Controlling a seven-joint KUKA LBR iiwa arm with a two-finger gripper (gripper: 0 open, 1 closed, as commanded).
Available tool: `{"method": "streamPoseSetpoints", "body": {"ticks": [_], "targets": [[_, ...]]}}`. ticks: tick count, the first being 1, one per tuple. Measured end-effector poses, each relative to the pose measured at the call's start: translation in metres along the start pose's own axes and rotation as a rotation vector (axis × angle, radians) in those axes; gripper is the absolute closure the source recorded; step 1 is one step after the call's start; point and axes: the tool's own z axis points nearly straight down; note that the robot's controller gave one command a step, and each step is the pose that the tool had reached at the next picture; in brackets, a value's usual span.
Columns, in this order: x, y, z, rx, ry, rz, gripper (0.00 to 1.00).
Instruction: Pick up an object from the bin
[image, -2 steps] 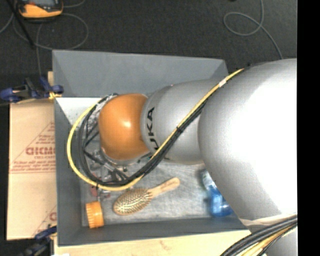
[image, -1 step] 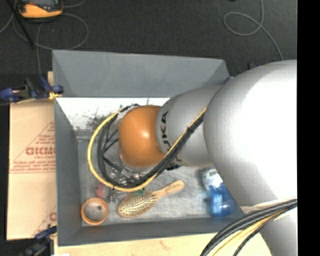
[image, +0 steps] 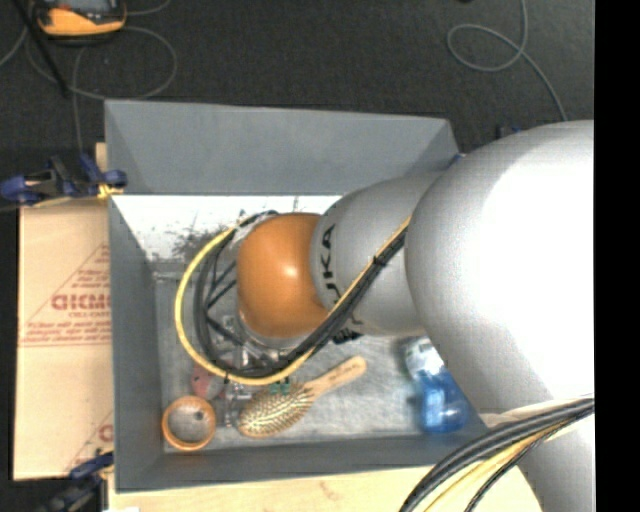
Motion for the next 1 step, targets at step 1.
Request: {"method": "streamPoseSetpoints", "body": {"ticks": [1], "targets": [[-0.0021, 0.0, -0.0018, -0.001, -0.005, 0.002, 1.0]]}}
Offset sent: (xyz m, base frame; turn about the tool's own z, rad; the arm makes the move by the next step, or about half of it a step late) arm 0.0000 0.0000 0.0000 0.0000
